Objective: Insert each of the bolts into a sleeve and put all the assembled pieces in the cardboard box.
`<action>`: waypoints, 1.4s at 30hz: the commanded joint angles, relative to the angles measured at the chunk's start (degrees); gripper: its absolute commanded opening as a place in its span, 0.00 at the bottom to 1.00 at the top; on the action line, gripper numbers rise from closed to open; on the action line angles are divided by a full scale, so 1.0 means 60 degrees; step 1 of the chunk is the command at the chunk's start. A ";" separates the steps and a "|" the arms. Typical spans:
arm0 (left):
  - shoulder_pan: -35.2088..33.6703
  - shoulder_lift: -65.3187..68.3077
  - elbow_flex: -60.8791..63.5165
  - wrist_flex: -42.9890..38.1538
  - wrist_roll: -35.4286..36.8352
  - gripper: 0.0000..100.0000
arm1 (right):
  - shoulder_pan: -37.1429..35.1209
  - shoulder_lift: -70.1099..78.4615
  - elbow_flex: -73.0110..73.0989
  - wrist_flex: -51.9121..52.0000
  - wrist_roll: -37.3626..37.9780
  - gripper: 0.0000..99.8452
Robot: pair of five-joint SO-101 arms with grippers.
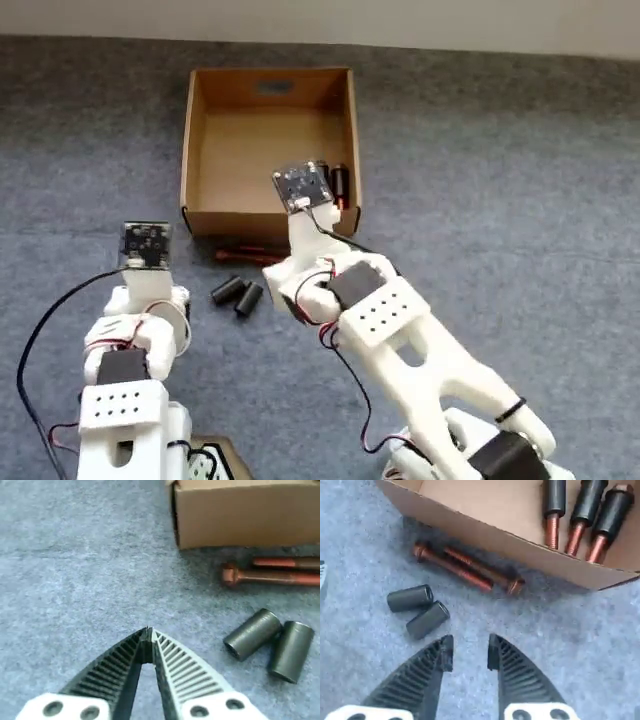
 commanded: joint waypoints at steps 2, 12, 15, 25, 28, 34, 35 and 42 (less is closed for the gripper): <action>-0.0828 0.0007 -0.0256 -0.0469 0.0000 0.01 | -0.0564 0.1077 -0.0168 -0.0300 -0.1158 0.18; -0.2073 0.0007 -0.0256 -0.1026 0.0806 0.01 | -0.1604 0.3802 -0.1531 -0.1179 -0.3311 0.18; -0.2322 0.0007 -0.0198 -0.1231 0.1333 0.01 | -0.1604 0.4286 -0.2000 -0.1179 -0.3458 0.18; -0.2322 0.0007 -0.0183 -0.1289 0.1333 0.01 | -0.1590 0.6249 -0.3201 -0.1385 -0.3458 0.17; -0.2322 0.0007 -0.0183 -0.1289 0.1333 0.01 | -0.1575 0.6498 -0.3187 -0.1238 -0.3414 0.14; -0.2322 0.0007 -0.0183 -0.1289 0.1333 0.01 | -0.1560 0.6484 -0.3260 -0.0755 -0.2945 0.00; -0.2322 0.0007 -0.0183 -0.1289 0.1333 0.01 | -0.1560 0.6484 -0.3216 -0.0755 -0.2696 0.01; -0.2322 0.0007 -0.0183 -0.1289 0.1333 0.01 | -0.1136 0.5868 -0.3158 -0.0037 -0.1538 0.01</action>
